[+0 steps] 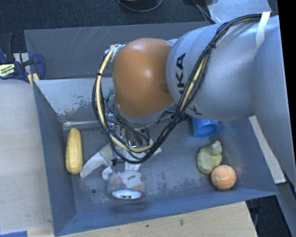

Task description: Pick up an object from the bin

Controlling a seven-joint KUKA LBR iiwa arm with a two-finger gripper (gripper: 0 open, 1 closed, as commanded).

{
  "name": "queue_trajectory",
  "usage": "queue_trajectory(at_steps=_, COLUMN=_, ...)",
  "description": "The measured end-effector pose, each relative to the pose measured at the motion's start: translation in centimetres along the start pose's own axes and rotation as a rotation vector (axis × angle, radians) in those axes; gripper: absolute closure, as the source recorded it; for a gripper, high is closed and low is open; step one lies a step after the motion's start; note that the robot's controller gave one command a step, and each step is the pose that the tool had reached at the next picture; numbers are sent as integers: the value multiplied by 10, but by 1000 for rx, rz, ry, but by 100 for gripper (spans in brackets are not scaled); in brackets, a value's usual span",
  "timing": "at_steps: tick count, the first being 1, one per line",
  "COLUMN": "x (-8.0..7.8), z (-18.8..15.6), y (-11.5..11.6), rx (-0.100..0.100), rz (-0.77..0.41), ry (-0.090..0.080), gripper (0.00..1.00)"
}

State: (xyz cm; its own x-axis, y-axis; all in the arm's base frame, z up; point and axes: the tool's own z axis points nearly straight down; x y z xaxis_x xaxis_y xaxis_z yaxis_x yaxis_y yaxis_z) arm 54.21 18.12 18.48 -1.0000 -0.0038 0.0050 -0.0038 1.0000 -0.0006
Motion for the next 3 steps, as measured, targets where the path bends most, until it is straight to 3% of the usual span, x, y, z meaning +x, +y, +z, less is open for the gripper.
queue_trajectory(at_steps=1, x=-1, z=-5, y=-1, rx=-2, rz=3, ry=-7, gripper=0)
queue_trajectory(at_steps=2, x=-1, z=12, y=10, rx=-1, rz=-99, ry=-15, gripper=0)
queue_trajectory(at_steps=3, x=16, z=74, y=22, rx=-3, rz=-321, ry=-14, gripper=0)
